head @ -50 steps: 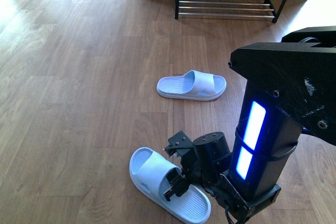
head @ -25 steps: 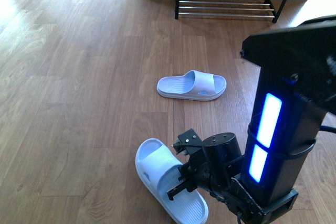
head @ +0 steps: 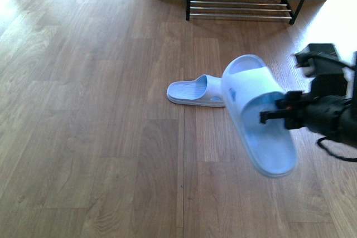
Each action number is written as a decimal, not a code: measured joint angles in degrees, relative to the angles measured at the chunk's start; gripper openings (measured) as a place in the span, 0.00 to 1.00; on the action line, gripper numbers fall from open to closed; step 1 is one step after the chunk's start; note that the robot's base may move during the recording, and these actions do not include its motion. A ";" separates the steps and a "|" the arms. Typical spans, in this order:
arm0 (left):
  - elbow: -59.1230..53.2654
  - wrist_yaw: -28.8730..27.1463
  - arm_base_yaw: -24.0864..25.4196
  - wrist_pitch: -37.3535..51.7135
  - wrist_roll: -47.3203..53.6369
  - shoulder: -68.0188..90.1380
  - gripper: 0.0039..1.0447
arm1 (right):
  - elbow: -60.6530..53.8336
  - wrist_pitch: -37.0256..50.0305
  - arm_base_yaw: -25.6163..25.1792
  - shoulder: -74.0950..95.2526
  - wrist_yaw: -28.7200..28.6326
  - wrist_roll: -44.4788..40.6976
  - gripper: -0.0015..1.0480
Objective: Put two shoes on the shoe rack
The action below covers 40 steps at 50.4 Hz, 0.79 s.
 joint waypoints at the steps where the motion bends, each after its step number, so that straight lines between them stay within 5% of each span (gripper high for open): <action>1: 0.00 -0.02 0.00 0.02 0.00 0.00 0.91 | -1.01 -0.55 -1.03 -2.05 -0.09 -0.31 0.01; 20: 0.00 -0.02 0.00 0.00 0.00 0.00 0.91 | -15.41 -8.20 -15.74 -34.12 -5.42 -0.31 0.01; 40: 0.00 -0.02 0.00 0.00 0.00 0.00 0.91 | -18.60 -8.92 -17.68 -38.77 -6.97 2.12 0.01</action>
